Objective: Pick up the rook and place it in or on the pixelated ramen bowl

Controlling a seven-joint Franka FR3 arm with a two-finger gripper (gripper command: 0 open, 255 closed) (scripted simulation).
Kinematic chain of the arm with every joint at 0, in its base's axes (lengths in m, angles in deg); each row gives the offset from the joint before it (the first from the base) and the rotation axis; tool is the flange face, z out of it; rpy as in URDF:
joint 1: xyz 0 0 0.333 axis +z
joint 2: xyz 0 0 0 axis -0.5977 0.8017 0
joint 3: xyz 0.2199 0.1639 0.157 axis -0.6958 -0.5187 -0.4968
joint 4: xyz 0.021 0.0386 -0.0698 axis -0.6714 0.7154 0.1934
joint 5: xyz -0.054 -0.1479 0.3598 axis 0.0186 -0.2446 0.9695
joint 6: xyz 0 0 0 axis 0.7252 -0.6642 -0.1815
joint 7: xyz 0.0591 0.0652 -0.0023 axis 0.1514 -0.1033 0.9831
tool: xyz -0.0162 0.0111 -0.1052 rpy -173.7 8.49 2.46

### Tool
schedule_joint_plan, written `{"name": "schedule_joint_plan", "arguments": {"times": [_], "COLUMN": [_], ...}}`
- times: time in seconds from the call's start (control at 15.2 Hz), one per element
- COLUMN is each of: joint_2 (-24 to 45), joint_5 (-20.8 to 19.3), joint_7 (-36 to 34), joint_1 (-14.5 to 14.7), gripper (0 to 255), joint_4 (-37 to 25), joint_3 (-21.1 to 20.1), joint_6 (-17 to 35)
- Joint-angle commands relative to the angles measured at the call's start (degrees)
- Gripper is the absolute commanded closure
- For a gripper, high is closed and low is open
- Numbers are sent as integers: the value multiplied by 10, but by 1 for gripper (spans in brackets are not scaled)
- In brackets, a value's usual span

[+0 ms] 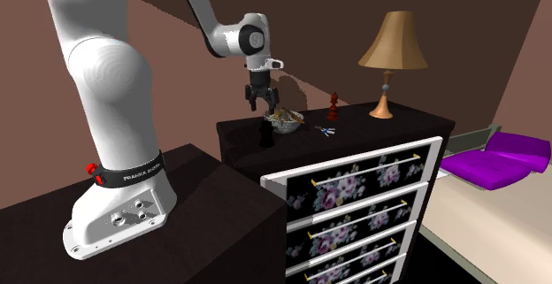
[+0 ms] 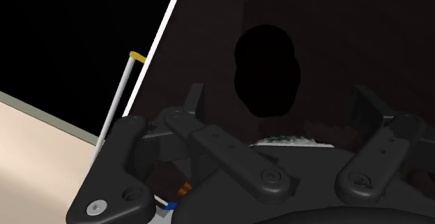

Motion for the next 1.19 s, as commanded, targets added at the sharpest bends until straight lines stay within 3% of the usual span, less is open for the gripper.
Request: {"name": "schedule_joint_plan", "arguments": {"times": [0.0,0.53,1.12], "joint_2": [48,128,132], "joint_5": [-33,-83,-86], "joint_7": [-32,-70,-72], "joint_1": [2,13,14], "gripper": [0,0,0], "joint_4": [-16,-32,-33], "joint_3": [2,23,24], "joint_6": [34,96,100]}}
